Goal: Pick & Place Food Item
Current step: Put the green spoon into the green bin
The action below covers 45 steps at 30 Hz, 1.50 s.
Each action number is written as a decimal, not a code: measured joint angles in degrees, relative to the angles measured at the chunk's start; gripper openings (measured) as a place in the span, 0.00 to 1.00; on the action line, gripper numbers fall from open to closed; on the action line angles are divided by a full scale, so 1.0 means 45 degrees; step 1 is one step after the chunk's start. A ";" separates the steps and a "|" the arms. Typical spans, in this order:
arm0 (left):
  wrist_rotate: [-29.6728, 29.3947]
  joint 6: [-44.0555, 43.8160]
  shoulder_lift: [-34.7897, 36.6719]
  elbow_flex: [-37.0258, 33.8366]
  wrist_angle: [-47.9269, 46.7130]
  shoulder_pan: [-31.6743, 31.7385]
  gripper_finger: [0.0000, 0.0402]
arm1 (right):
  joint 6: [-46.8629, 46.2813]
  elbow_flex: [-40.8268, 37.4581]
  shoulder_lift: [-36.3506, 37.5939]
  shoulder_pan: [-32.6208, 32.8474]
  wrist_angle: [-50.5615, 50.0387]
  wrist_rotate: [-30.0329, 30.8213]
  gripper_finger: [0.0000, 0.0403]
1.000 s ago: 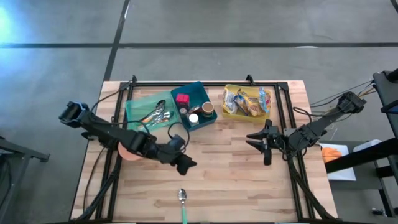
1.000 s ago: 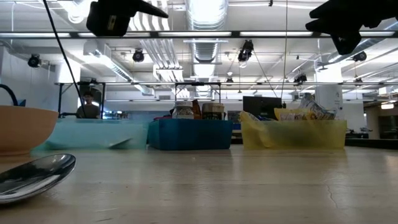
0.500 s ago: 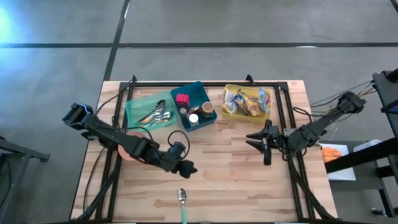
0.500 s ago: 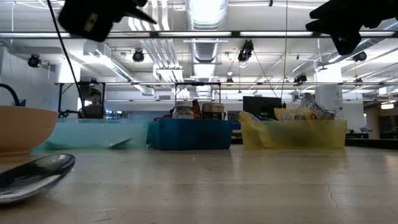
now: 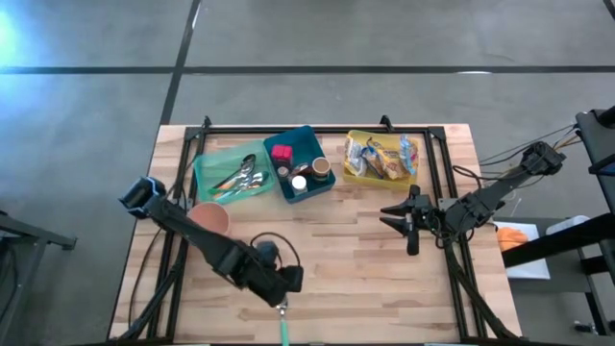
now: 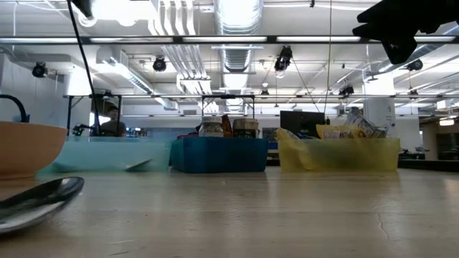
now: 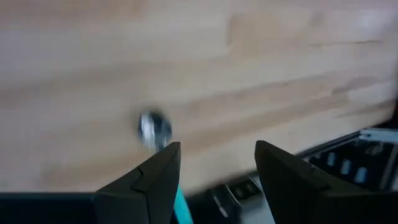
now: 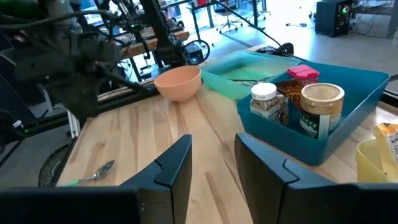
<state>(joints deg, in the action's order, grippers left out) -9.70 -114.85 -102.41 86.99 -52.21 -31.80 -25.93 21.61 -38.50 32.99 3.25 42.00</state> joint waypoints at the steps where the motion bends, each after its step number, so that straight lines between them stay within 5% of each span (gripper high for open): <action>1: 0.0565 -0.0888 -0.0174 0.0256 -0.0172 -0.0024 0.52 | 0.0000 0.0000 0.0000 0.0000 0.0003 0.0003 0.30; 3: 0.1898 -0.2419 -0.0425 0.0502 -0.0278 -0.0063 0.52 | 0.0000 0.0000 0.0000 0.0000 0.0009 0.0000 0.30; 11: 0.2768 -0.3134 -0.0685 0.0403 0.0163 -0.0128 0.52 | 0.0000 -0.0005 0.0000 0.0000 0.0010 0.0000 0.30; 45: 0.3833 -0.3494 -0.3229 0.0380 0.2540 -0.0885 0.52 | 0.0000 -0.0019 -0.0005 0.0000 0.0010 0.0000 0.30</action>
<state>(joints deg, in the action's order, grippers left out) 7.55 -130.57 -116.94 88.71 -40.78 -35.78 -25.93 21.52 -38.52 32.99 3.29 42.00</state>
